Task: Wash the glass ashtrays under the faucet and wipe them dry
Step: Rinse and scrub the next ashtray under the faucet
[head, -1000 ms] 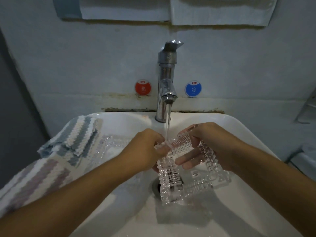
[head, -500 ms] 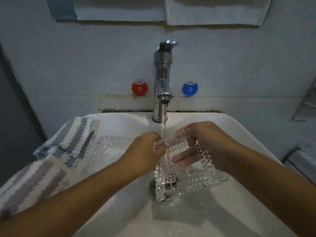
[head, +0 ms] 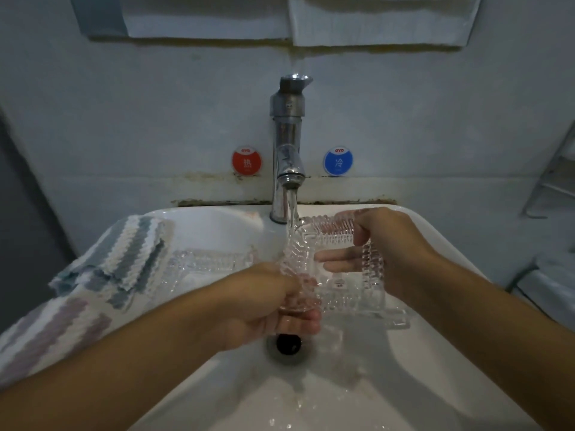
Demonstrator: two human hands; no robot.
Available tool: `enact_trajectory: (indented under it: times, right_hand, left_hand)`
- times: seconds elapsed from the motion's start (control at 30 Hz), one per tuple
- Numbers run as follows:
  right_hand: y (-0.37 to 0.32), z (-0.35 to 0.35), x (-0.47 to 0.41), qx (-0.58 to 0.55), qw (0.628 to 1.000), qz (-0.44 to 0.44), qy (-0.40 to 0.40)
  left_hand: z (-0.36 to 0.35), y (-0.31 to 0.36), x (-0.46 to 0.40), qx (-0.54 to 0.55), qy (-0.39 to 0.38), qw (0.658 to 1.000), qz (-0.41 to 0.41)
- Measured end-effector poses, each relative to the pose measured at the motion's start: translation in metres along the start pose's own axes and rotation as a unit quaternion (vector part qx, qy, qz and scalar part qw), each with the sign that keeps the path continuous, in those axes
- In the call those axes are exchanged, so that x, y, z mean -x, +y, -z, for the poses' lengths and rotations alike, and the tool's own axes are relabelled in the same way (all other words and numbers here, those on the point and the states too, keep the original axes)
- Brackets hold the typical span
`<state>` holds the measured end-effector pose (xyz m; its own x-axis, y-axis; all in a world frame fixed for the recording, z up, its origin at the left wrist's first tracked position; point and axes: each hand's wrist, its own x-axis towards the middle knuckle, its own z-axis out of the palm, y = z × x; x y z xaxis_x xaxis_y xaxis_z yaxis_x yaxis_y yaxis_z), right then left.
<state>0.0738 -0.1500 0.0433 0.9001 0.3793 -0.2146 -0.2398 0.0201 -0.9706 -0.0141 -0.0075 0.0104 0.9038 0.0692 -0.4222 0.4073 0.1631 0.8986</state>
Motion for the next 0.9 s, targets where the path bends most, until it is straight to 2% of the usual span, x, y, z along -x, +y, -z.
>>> enact_trajectory:
  times: [0.2, 0.47, 0.53, 0.63, 0.77, 0.9]
  right_hand:
    - [0.002, -0.004, 0.003, -0.008, 1.000, -0.003, -0.008]
    - [0.005, -0.003, -0.003, -0.023, 0.998, -0.034, -0.046]
    - [0.008, -0.002, -0.005, 0.036, 0.999, -0.023, -0.022]
    - [0.010, -0.001, -0.006, 0.205, 0.978, 0.024, 0.019]
    - [0.007, -0.001, -0.003, 0.257, 0.963, -0.030, -0.072]
    - [0.004, -0.005, 0.003, 0.265, 0.953, -0.047, -0.138]
  left_hand:
    - [0.003, 0.003, 0.001, -0.027, 0.020, 0.999, 0.014]
    - [0.011, 0.014, 0.006, -0.119, 0.059, 0.991, 0.026]
    - [0.015, 0.020, 0.009, -0.134, 0.075, 0.988, 0.031]
    - [0.022, 0.028, 0.011, -0.192, 0.104, 0.976, 0.019]
    - [0.034, 0.036, 0.012, -0.245, 0.174, 0.954, -0.011]
    - [0.039, 0.043, 0.017, -0.267, 0.203, 0.942, -0.018]
